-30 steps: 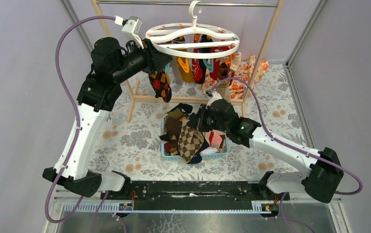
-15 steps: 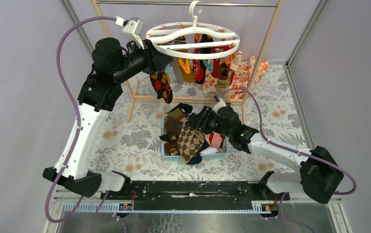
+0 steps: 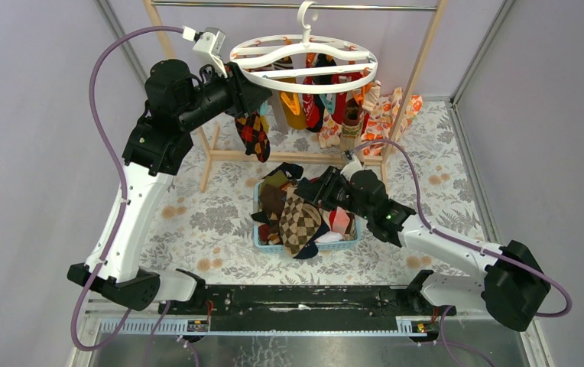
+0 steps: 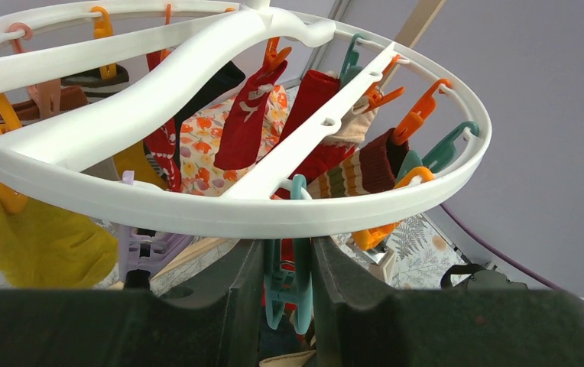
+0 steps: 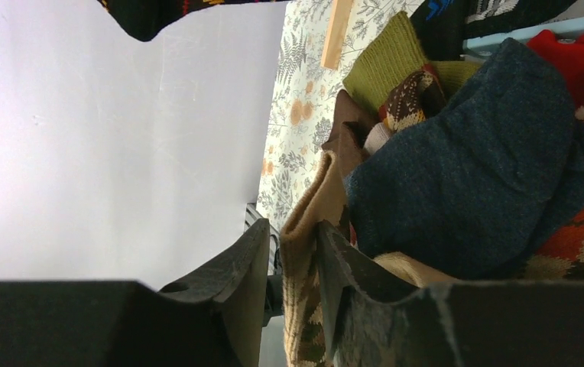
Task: Clip the socks to the hanger
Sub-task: Pick up the sock from the bin.
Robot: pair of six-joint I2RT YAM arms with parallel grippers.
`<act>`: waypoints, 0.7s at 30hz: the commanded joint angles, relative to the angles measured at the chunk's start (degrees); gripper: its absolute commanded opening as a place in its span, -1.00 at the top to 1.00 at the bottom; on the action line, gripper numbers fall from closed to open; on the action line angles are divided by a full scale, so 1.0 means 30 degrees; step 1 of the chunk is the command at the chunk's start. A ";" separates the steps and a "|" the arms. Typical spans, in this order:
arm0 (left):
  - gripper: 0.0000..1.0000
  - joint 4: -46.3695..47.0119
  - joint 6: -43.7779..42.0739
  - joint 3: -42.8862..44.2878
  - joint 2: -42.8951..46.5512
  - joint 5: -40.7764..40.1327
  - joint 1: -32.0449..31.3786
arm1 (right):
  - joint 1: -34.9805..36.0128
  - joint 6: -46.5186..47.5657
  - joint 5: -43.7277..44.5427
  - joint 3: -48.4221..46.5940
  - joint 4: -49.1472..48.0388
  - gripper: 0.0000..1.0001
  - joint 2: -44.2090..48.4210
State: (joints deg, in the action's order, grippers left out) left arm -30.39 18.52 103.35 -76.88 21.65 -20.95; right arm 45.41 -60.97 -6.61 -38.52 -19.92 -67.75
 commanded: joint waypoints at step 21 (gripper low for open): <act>0.92 0.0906 0.0290 -0.0134 0.0123 0.0191 0.0100 | 0.3286 0.8548 0.7154 -0.3341 0.0541 1.00 0.2007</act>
State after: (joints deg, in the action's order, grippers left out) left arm -30.39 18.55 103.35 -76.88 21.67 -20.95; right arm 48.64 -51.62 1.04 -42.02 -13.78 -67.05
